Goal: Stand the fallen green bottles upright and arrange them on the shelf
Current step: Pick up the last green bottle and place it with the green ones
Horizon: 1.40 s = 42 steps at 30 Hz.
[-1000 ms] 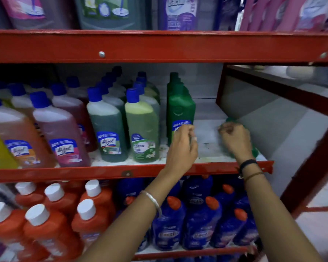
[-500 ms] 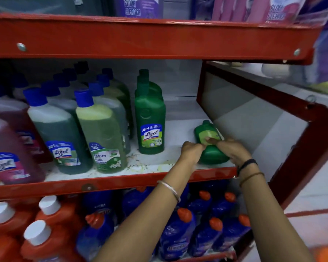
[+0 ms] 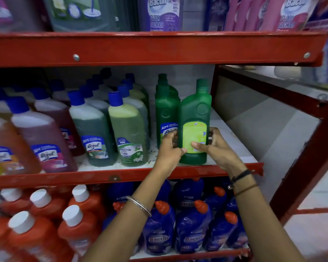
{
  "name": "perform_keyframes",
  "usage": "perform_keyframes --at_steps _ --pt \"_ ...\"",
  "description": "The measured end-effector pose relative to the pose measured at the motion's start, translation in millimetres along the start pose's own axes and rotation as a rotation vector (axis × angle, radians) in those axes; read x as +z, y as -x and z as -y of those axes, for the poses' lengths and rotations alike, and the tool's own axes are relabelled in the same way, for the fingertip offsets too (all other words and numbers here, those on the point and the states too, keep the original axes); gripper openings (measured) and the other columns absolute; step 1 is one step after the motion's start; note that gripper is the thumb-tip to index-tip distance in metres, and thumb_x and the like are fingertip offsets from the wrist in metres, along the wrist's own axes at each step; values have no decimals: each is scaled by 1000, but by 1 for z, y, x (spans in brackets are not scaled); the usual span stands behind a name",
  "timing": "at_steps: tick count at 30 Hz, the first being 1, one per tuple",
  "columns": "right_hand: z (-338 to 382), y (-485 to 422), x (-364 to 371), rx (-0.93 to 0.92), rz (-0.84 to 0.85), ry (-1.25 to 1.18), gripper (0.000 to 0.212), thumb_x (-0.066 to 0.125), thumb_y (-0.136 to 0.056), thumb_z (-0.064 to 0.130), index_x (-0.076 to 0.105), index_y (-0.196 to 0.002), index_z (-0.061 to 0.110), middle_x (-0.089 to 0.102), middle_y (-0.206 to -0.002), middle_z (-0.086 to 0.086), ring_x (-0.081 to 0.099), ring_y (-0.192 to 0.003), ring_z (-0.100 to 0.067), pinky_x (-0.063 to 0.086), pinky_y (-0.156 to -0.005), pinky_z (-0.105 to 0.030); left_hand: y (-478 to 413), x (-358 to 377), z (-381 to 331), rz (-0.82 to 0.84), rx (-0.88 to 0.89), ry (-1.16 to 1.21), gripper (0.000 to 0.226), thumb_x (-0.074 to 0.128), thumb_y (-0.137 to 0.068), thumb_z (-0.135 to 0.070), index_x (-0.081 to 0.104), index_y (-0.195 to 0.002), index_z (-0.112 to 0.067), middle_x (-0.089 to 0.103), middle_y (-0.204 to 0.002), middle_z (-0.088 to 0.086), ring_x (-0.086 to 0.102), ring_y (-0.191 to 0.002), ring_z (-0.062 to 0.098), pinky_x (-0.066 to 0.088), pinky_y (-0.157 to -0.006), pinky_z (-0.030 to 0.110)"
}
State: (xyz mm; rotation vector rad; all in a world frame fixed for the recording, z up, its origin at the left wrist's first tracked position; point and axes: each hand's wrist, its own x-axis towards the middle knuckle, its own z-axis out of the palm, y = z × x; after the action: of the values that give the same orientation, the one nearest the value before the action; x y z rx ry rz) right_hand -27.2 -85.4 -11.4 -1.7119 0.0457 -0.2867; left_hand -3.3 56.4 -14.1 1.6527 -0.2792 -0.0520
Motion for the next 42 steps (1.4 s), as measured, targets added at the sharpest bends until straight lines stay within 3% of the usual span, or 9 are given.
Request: perform_keyframes --at_steps 3,9,14,18,25,29,32,37,42 --pt "-1 0 27 -56 26 -17 56 67 -79 -2 31 -119 10 53 -99 6 59 -90 -11 56 -74 -18 1 -20 5 -99 114 -256 57 62 -75 8 46 -128 -6 49 -130 17 51 -118 30 45 -100 44" --pt "-18 0 53 -62 29 79 64 73 -76 8 31 -124 10 52 -115 -2 55 -111 -22 49 -96 -38 7 -41 13 -136 154 -527 54 53 -85 3 37 -136 -5 39 -140 17 40 -128 31 32 -103 31" --pt "-20 -1 59 -110 -27 166 59 76 -73 11 40 -120 14 47 -117 -5 54 -109 -22 48 -91 -28 12 -44 23 -156 166 -557 52 53 -88 -4 34 -136 -1 39 -138 19 38 -129 33 31 -105 34" --pt "-16 1 50 -143 -106 370 66 79 -70 17 48 -128 13 46 -110 -6 57 -98 -23 51 -88 -33 18 -43 29 -176 195 -466 46 61 -84 -8 42 -126 -5 50 -123 16 49 -116 31 39 -95 35" --pt "10 13 65 -153 -37 399 73 69 -74 47 41 -133 15 44 -120 2 51 -105 -12 43 -78 -13 33 -27 37 -213 312 -337 30 70 -77 -14 42 -88 -16 47 -76 3 48 -73 21 46 -64 38" --pt "13 12 66 -200 -110 362 52 73 -77 26 51 -122 12 54 -107 2 59 -96 -17 45 -71 -16 32 -40 42 -156 305 -223 23 60 -83 -7 52 -103 -13 52 -102 6 55 -95 19 51 -86 39" --pt "14 9 67 -183 -77 278 47 68 -79 11 48 -121 8 58 -102 3 62 -88 -14 48 -68 -13 23 -47 36 -100 236 -242 48 54 -85 -6 40 -130 -13 45 -131 8 50 -118 25 42 -103 40" --pt "18 -2 64 -69 59 25 35 57 -61 1 56 -96 4 63 -82 -4 59 -72 -13 51 -63 -20 13 -51 30 -6 165 -250 74 62 -81 -7 22 -142 -16 47 -138 9 49 -121 20 39 -93 23" --pt "15 -10 55 -56 96 -1 37 49 -75 -16 59 -104 6 63 -101 -10 63 -82 -14 55 -66 -19 19 -52 34 -57 186 -281 76 58 -84 0 15 -145 -13 34 -147 8 40 -128 15 30 -98 18"
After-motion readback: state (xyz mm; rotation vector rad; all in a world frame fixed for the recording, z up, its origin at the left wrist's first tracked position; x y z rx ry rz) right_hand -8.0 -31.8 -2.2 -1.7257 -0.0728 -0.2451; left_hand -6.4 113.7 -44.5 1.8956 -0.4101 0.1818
